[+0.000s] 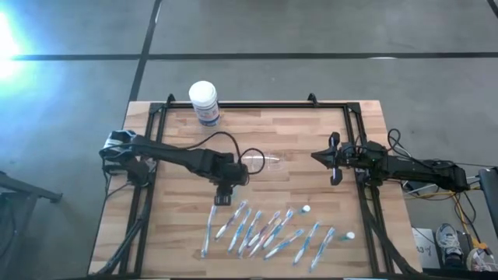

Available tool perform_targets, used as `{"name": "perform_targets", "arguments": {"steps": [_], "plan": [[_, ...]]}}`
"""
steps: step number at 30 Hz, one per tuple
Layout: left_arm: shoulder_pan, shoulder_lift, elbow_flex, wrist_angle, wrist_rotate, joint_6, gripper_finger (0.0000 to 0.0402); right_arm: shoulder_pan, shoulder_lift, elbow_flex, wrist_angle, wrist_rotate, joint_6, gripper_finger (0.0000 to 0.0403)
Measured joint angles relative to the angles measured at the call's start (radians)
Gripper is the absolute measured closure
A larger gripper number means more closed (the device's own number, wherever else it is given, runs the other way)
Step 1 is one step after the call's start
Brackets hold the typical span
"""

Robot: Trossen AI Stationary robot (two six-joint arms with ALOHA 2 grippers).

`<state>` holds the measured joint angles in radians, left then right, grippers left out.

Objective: Pick & Place toothbrushing station
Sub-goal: Put the blue mouthwash into the transparent bin organizer

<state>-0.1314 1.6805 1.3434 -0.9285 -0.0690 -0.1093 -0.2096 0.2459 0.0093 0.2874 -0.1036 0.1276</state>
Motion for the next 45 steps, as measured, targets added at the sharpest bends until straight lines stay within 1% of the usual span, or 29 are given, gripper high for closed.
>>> {"name": "perform_targets", "arguments": {"steps": [7, 15, 21, 23, 26, 32, 37, 39, 45], "plan": [[0.001, 0.004, -0.005, -0.002, 0.028, 0.010, 0.0232, 0.000, 0.000, 0.000, 0.000, 0.000, -0.005, 0.0390], [0.005, 0.005, -0.004, 0.010, 0.028, 0.029, 0.0232, 0.000, 0.000, 0.000, 0.000, 0.000, -0.006, 0.0390], [0.005, -0.023, 0.071, -0.062, 0.028, 0.001, 0.0232, 0.000, 0.000, 0.000, 0.000, 0.000, -0.006, 0.0390], [0.001, -0.040, 0.095, -0.107, 0.030, 0.025, 0.0232, 0.000, 0.000, 0.000, 0.000, 0.000, -0.007, 0.0390], [-0.003, -0.069, 0.106, -0.164, 0.046, 0.137, 0.0232, 0.000, 0.001, 0.000, -0.001, 0.000, -0.007, 0.0390], [-0.016, -0.095, 0.102, -0.164, 0.056, 0.480, 0.0232, 0.000, 0.005, 0.000, 0.000, 0.000, -0.008, 0.0390], [-0.032, -0.094, 0.072, -0.164, 0.057, 0.720, 0.0232, 0.000, 0.005, 0.000, 0.000, 0.000, -0.018, 0.0390], [-0.042, -0.094, 0.053, -0.164, 0.056, 0.790, 0.0232, 0.000, 0.005, 0.000, 0.000, 0.000, -0.023, 0.0390], [-0.077, -0.094, 0.000, -0.127, 0.020, 0.918, 0.0232, 0.000, 0.005, 0.000, 0.000, 0.000, -0.024, 0.0390]]}}
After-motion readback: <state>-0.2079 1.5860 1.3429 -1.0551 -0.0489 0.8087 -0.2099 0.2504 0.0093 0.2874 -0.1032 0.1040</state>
